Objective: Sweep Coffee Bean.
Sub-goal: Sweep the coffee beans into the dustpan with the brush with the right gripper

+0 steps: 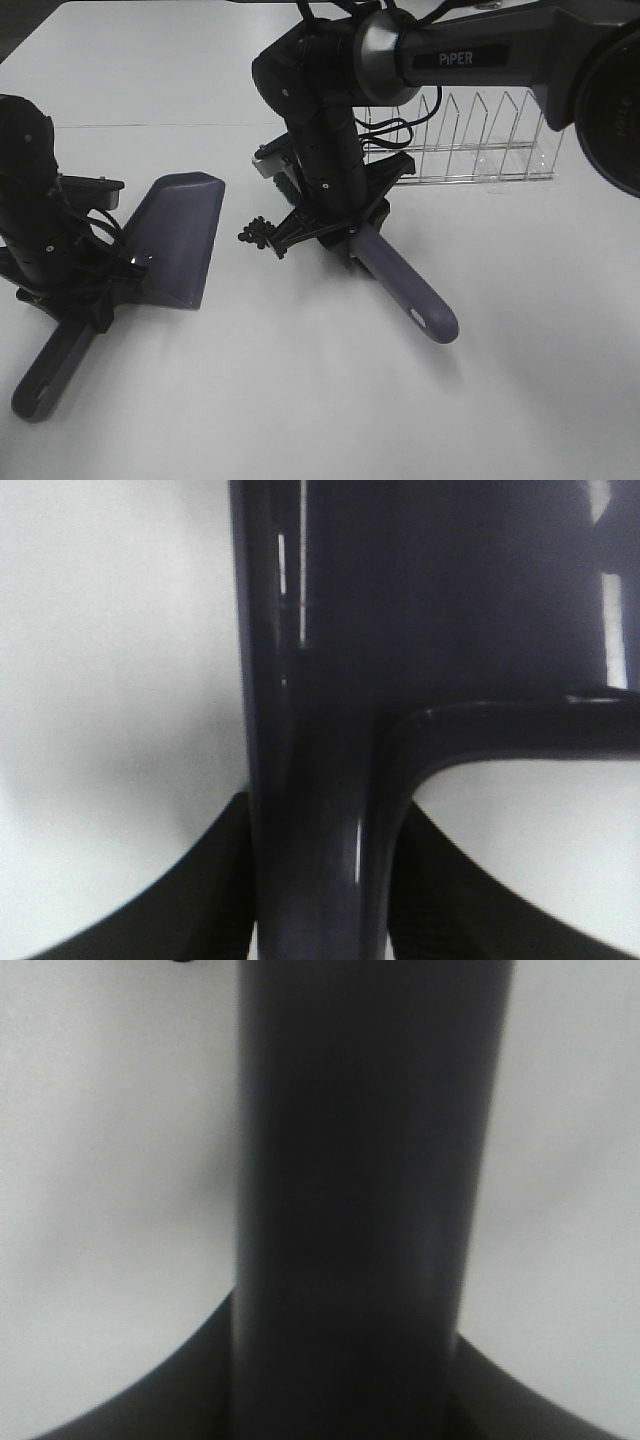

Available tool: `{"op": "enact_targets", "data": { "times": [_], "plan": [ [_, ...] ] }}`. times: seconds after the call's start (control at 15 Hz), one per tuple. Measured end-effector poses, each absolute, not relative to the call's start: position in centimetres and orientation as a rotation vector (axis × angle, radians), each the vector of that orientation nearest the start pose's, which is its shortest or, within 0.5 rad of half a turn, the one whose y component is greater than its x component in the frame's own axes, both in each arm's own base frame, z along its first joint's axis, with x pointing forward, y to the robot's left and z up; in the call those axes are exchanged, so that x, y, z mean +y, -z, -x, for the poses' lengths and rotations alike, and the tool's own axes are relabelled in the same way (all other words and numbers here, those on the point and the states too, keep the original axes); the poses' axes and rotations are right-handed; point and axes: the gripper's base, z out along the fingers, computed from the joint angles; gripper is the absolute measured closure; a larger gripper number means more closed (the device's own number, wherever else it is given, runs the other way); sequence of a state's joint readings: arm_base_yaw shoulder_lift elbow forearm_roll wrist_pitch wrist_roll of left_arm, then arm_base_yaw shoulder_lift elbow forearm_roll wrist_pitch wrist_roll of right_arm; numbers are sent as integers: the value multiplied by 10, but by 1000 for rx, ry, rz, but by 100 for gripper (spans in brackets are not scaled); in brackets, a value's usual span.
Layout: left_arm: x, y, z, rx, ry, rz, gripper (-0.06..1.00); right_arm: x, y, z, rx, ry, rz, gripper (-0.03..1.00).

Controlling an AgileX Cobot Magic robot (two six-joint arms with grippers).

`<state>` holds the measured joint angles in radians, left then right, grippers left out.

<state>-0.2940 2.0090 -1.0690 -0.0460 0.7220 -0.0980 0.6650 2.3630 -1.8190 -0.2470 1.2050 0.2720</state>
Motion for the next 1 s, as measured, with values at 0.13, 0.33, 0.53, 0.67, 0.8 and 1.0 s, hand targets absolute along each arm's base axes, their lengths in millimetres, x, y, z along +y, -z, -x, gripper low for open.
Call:
{"op": "enact_targets", "data": {
  "times": [0.13, 0.33, 0.53, 0.67, 0.8, 1.0],
  "plan": [
    [-100, -97, -321, 3141, 46, -254, 61, 272, -112, -372, 3025, 290, 721, 68],
    [-100, -97, -321, 3141, 46, -254, 61, 285, -108, -379, 3053, 165, 669, 68],
    [-100, -97, -321, 3140, 46, -265, 61, 303, -101, -383, 3096, -27, 597, 68],
    [-100, -97, -321, 3140, 46, -267, 61, 311, -94, -383, 3122, -147, 546, 68],
    [-100, -97, -321, 3140, 46, -267, 61, 327, -96, -384, 3105, -414, 430, 68],
    [-100, -97, -321, 3142, 45, -267, 61, 345, -101, -388, 3016, -702, 261, 68]
  ]
}}
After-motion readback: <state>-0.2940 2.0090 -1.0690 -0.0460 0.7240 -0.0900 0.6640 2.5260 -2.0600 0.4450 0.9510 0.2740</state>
